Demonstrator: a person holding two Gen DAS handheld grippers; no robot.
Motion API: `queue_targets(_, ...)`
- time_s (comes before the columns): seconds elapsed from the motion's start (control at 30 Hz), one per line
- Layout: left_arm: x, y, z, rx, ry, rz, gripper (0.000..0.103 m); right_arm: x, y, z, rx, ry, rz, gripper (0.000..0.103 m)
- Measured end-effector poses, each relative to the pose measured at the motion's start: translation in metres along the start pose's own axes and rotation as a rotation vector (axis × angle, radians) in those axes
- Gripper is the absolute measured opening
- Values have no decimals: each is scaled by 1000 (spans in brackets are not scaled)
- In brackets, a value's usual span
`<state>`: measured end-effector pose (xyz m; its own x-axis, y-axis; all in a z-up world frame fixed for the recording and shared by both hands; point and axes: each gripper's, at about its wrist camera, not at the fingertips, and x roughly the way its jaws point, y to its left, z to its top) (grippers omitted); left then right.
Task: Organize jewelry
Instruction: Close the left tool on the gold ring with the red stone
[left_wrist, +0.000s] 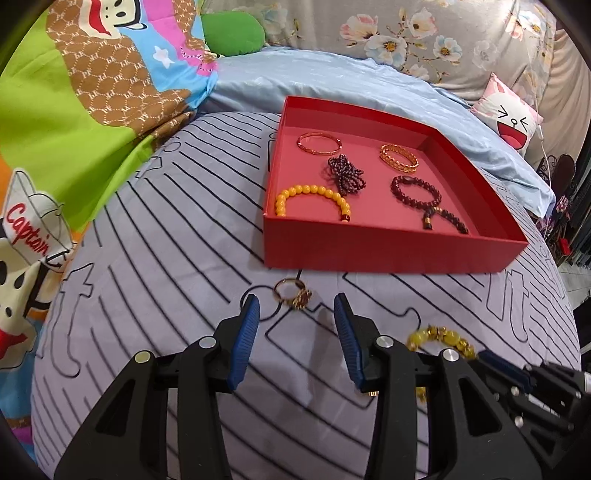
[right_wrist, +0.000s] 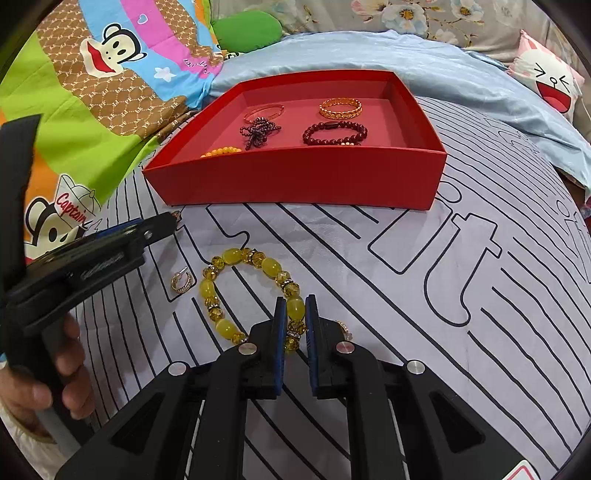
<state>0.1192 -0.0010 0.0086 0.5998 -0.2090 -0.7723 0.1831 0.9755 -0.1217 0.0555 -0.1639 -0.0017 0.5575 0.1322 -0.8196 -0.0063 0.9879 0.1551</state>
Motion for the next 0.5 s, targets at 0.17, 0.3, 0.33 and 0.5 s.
queue_targets(0.17,9,-2,0,8,1,13,30,1,1,2,-6,-1,0,10)
queue_targets(0.3,10,-2,1,19,-4,17,22,1,1,2,-4,-2,2,10)
queue_targets(0.33,10,-2,1,19,-4,16,21,1,1,2,-4,-2,2,10)
queue_targets(0.5,7,-3,-1,25,4,8,13,0,0,3,5,0,11,10)
